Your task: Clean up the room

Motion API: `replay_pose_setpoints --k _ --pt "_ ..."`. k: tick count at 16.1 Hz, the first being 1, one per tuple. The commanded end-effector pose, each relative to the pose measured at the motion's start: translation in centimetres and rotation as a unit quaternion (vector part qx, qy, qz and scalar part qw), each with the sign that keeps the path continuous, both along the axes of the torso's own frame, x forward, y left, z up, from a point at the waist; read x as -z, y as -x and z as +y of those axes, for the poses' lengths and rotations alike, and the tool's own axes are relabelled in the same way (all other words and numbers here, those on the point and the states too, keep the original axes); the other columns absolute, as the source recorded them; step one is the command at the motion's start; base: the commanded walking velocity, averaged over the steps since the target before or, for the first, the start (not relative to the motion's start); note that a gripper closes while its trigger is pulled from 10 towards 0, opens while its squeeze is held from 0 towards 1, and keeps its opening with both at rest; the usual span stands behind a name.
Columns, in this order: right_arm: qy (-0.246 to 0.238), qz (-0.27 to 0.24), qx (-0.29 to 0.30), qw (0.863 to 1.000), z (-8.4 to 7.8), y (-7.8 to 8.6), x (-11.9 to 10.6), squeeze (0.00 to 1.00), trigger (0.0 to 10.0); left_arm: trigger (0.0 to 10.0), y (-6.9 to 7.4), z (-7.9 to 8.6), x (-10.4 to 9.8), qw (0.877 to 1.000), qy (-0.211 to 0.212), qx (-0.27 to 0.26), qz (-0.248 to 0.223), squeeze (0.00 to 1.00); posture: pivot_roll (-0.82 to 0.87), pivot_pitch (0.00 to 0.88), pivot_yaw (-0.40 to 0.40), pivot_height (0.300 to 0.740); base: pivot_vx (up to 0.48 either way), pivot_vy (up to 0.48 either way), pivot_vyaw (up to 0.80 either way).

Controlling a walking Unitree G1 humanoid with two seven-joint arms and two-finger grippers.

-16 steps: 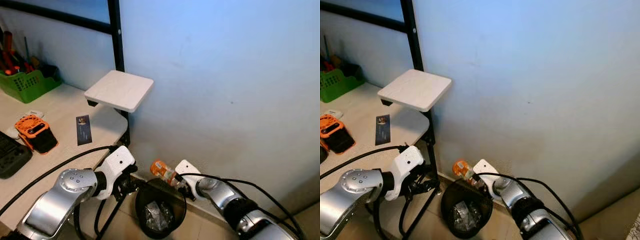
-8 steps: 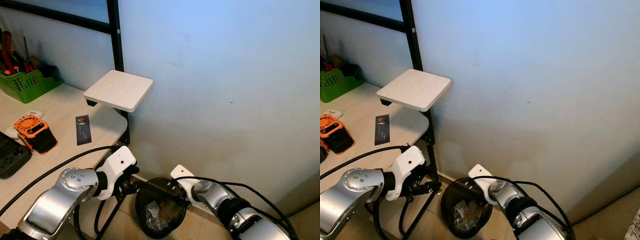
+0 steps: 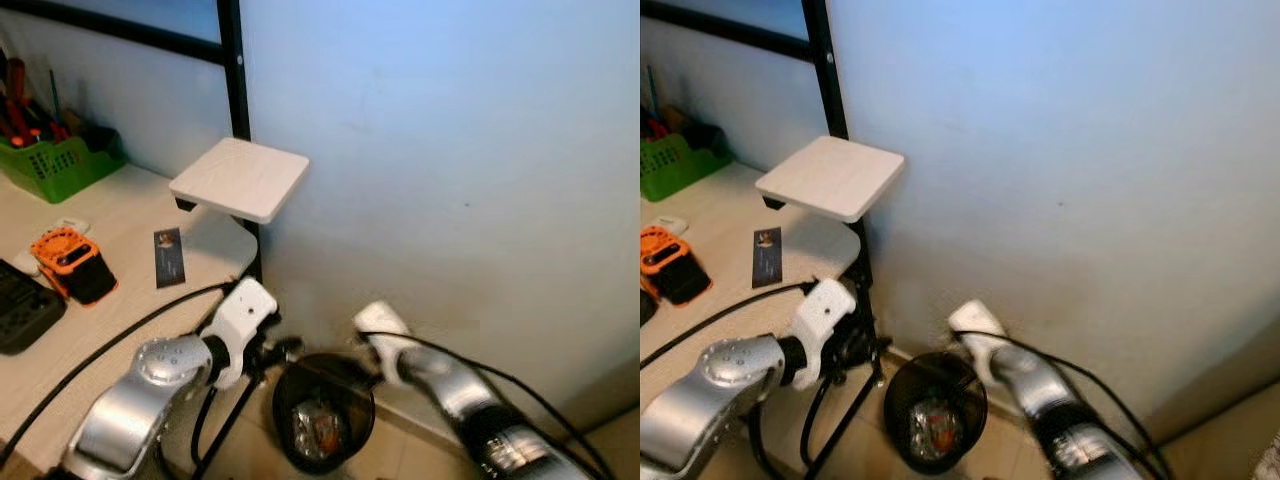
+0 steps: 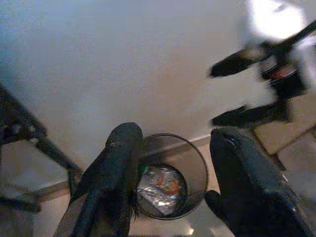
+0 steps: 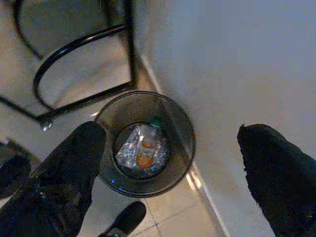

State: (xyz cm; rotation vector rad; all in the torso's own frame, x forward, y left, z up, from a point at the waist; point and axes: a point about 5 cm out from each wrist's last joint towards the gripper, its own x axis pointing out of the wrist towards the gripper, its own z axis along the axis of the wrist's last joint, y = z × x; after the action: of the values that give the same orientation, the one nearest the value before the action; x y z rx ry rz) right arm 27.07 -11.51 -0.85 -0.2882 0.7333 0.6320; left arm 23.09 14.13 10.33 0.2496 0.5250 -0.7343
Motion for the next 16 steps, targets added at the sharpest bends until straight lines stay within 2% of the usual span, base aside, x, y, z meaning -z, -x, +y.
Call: replay_pose_setpoints --k 1,3,5,6,8,9,11,12,14,15,16 --pt "-0.037 -0.030 0.053 0.997 -1.9 -0.1 -2.2 0.00 10.0 10.0 0.1 0.2 0.1 0.999 0.004 -0.047 -0.009 0.00 -0.09 0.000 -0.017 0.740 0.000 0.000 0.00" --pt "-0.050 -0.063 0.084 0.993 -3.8 0.7 -4.3 0.00 10.0 10.0 0.7 0.0 0.3 0.999 0.004 -0.051 -0.005 0.00 -0.10 0.000 -0.010 0.740 0.000 0.000 0.00" --pt "-0.062 -0.085 0.092 0.990 -4.8 1.9 -6.4 0.00 10.0 10.0 0.9 -0.1 0.3 0.998 0.006 -0.069 -0.007 0.00 -0.11 0.000 0.001 0.740 0.000 0.000 0.00" --pt "-0.061 -0.085 0.083 0.991 -4.8 2.3 -6.8 0.00 10.0 10.0 0.8 -0.1 0.1 0.997 0.008 -0.074 -0.011 0.00 -0.11 0.000 0.001 0.740 0.000 0.000 0.00" --pt "-0.070 -0.064 0.055 0.994 -4.0 4.2 -7.8 0.00 10.0 10.0 0.6 -0.3 -0.5 0.996 0.019 -0.088 -0.020 0.00 -0.12 0.000 0.005 0.740 0.000 0.000 0.00" --pt "-0.071 -0.060 0.056 0.994 -3.9 4.5 -7.9 0.00 10.0 10.0 0.6 -0.3 -0.5 0.995 0.019 -0.095 -0.024 0.00 -0.12 0.000 0.004 0.740 0.000 0.000 0.00" --pt "-0.102 -0.078 0.086 0.988 -3.3 4.6 -8.8 0.00 10.0 10.0 0.9 -0.1 -0.5 0.992 0.005 -0.115 -0.043 0.00 -0.11 0.000 -0.005 0.740 0.000 0.000 0.00" --pt "-0.111 -0.100 0.125 0.981 -3.3 4.2 -9.2 0.00 10.0 10.0 0.7 0.2 -0.6 0.986 0.000 -0.155 -0.067 0.00 -0.11 0.000 -0.011 0.740 0.000 0.000 0.00" --pt "-0.128 -0.130 0.149 0.972 -3.3 4.3 -9.7 0.00 10.0 10.0 0.4 1.0 -0.7 0.972 -0.014 -0.213 -0.097 0.00 -0.10 0.000 -0.022 0.740 0.000 0.000 0.00" --pt "-0.114 -0.132 0.157 0.972 -3.3 4.3 -9.5 0.00 10.0 10.0 0.5 1.1 -0.9 0.970 -0.007 -0.222 -0.101 0.00 -0.09 0.000 -0.030 0.740 0.000 0.000 0.00" --pt "-0.130 -0.127 0.194 0.964 -3.8 4.2 -9.3 0.00 10.0 10.0 0.4 1.5 -1.0 0.968 -0.015 -0.226 -0.105 0.00 -0.08 0.000 -0.042 0.740 0.000 0.000 0.00"
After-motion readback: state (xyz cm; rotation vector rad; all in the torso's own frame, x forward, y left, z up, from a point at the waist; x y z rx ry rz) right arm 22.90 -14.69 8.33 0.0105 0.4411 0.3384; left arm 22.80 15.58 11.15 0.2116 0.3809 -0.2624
